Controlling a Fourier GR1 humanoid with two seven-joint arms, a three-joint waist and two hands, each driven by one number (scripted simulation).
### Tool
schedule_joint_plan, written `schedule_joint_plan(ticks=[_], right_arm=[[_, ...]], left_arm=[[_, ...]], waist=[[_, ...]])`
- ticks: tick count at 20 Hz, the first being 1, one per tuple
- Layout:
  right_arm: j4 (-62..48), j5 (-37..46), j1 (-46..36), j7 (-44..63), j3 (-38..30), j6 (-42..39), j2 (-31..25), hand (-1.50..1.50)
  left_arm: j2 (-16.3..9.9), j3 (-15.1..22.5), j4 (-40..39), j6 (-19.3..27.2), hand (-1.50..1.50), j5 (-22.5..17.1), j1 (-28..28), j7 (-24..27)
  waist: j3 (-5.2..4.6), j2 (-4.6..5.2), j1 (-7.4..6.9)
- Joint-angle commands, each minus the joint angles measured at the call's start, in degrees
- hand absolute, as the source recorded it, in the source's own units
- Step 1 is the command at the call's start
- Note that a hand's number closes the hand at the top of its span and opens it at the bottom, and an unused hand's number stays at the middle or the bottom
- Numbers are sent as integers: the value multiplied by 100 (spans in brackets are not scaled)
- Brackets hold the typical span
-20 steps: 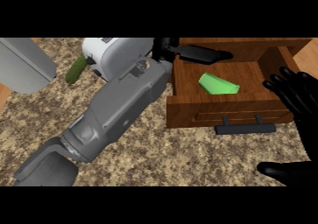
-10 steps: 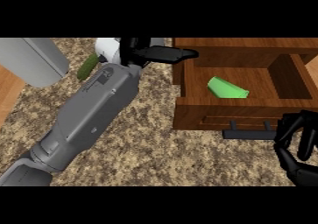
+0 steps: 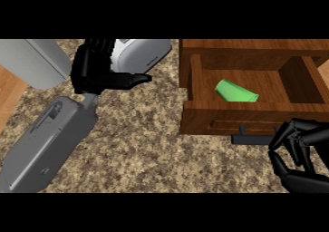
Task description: Pick up the cup, place it into the drawer and close the drawer
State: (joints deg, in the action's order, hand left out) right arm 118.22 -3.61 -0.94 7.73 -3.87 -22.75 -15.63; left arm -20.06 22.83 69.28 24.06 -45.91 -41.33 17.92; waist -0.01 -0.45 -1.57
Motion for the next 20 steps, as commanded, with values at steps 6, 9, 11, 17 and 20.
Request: schedule_joint_plan(ticks=[6, 9, 11, 17, 20], right_arm=[[-940, 2118, -448, -891, 848, 189, -167, 150], [-845, 2914, -485, -978, 1135, 233, -533, 150], [-1571, 3481, -681, -1375, 1399, 609, -372, 150], [-2853, 4373, -1102, -1652, 1754, 1288, 63, 150], [-3668, 4594, -1325, -1904, 1681, 1464, 101, -150]], left_arm=[[-816, -436, 1224, -714, -150, -181, 1642, 79], [-898, -466, 1393, -804, -150, -191, 2057, 150], [-1170, -750, 1460, -1193, -150, -357, 2293, 136], [-1367, -1184, 1568, -1702, -150, -362, 2908, 115], [-1277, -1253, 1824, -1920, -150, -282, 3398, 325]], waist=[[0, 51, -13], [-3, 36, -7], [1, 55, -28], [2, 55, 58], [2, 53, 47]])
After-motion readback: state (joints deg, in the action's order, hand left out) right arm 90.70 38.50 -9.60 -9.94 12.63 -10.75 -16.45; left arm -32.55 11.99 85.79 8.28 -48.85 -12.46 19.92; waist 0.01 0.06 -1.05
